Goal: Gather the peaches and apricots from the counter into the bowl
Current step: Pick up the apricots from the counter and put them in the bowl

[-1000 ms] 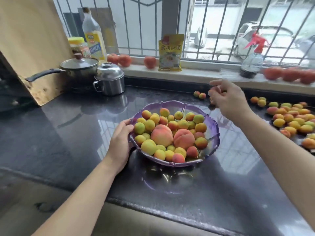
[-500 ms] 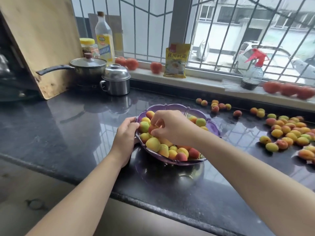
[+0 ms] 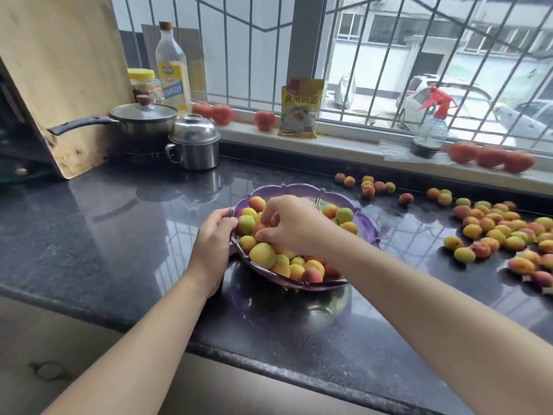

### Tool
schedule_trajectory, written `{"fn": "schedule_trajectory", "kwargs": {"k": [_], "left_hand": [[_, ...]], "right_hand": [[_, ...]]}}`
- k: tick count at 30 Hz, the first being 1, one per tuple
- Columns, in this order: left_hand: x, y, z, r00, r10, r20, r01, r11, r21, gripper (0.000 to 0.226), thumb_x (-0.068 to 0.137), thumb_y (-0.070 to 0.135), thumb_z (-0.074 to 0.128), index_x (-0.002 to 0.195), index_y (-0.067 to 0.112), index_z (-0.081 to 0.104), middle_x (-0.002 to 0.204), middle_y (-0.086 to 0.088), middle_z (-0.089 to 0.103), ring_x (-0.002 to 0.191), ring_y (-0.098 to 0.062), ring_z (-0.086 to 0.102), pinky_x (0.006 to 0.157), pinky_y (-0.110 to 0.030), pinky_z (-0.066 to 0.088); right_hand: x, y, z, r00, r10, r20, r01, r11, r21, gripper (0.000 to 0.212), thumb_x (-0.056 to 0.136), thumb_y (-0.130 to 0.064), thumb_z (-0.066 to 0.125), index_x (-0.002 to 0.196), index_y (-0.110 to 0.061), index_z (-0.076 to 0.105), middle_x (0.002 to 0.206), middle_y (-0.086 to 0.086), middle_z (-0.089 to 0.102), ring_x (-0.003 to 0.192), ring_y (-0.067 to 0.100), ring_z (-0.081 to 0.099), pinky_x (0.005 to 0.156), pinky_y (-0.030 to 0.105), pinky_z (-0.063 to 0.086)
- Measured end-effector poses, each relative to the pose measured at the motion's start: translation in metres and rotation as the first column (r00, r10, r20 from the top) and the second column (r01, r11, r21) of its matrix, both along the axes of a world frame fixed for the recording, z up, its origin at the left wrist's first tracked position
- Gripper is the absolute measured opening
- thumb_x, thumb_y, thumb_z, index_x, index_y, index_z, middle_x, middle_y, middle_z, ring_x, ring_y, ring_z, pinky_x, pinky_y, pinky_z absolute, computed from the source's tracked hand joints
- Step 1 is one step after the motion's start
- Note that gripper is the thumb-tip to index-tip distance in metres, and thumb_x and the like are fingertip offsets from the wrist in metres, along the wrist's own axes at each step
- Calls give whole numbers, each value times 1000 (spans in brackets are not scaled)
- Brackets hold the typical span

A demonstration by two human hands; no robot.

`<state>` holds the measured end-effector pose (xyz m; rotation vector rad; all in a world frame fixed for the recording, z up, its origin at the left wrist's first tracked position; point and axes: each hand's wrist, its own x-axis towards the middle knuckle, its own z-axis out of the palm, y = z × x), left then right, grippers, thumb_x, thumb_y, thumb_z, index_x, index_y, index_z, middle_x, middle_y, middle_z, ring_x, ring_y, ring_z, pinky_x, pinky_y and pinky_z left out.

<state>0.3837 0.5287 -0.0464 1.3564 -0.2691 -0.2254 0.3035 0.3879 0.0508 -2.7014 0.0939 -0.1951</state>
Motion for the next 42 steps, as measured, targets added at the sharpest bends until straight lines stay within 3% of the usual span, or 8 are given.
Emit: {"fn": "schedule_trajectory", "kwargs": {"k": [4,8,13,22,29,35,39,42], "left_hand": [[1,-2,-4,1000,23,0,-23,1000,-16,22,104,19,52,116,16,70,90,5,79,84,-9,73,69,-27,57],[2,-5,-5,999,34,8,-33,997,-64,22,97,20,54,112,16,70,90,6,80,84,-7,73,69,-22,58],[7,-5,-1,999,-42,-15,41,997,-71,36,87,30,54,117,18,68,104,-2,79,96,-14,74,83,-32,58],[10,-6,0,1000,-24,-17,23,998,-51,42,90,29,52,123,9,68,114,-13,76,104,-24,72,93,-43,57],[11,-8,-1,1000,2,-21,-3,999,-51,45,88,28,54,124,4,66,112,-15,76,104,-26,71,93,-45,57],[9,-6,1,1000,-14,-10,14,999,-41,47,87,30,54,125,5,66,111,-13,78,102,-23,74,91,-43,59],[9,-5,1,1000,-23,-17,22,998,-57,46,86,31,55,124,8,67,107,-9,79,98,-20,75,89,-40,60],[9,-6,0,1000,-14,-8,13,998,-53,43,86,31,56,121,9,68,103,-6,79,94,-17,74,83,-34,61]], "right_hand": [[-7,-30,8,995,-42,87,33,994,104,26,93,-37,70,115,-23,68,98,-9,68,86,6,64,72,23,56],[-9,-122,9,865,-383,323,334,921,198,13,97,-22,62,102,-20,74,89,-8,69,85,14,67,79,29,53],[-6,-220,-60,704,-698,133,672,715,195,23,95,-14,54,109,-14,73,118,11,72,114,33,61,98,36,46],[69,-249,-86,656,-734,175,713,679,175,48,98,-47,50,123,-6,55,123,22,61,115,43,57,98,48,46],[78,-259,-92,618,-755,218,748,650,133,38,102,-38,52,120,-6,55,121,22,63,113,43,58,92,46,46],[49,-244,-87,724,-629,283,547,773,321,35,93,-39,70,120,-16,72,117,13,64,102,26,61,91,33,47],[20,-228,-73,732,-614,296,429,752,500,26,88,-32,77,110,-19,78,104,3,71,91,15,64,90,36,55],[-1,-207,-44,772,-552,314,284,743,607,29,92,-25,74,119,-17,74,106,5,74,90,14,68,81,29,58]]}}
